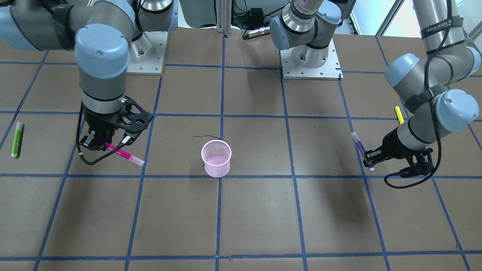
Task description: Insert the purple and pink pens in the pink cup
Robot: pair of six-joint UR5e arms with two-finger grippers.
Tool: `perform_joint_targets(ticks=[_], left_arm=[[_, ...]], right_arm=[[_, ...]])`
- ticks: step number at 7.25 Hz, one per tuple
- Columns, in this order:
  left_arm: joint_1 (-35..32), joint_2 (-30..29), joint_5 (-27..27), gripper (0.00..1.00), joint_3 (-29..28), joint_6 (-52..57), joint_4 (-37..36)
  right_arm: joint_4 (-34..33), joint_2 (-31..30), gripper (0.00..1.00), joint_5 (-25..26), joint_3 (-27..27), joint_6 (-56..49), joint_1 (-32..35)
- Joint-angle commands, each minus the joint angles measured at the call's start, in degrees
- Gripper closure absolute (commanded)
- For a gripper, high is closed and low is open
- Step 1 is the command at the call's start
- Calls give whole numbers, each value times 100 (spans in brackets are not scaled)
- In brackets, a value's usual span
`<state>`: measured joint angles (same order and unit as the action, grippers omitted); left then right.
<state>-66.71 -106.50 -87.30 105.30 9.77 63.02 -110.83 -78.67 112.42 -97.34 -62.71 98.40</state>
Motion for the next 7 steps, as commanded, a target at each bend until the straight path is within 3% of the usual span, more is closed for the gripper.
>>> perform_joint_targets(ticks=[1,4,7], left_arm=[[-17,-20,2,100,8,8,-27],[-9,-29,11,100,8,16,-45],[-18,-29,-6,100,8,25,-62]], right_arm=[[489,430,100,507,591,83,1054],[774,1078,100,981,716,924,2048],[1106,1240,100,1115,708,1270,2402]])
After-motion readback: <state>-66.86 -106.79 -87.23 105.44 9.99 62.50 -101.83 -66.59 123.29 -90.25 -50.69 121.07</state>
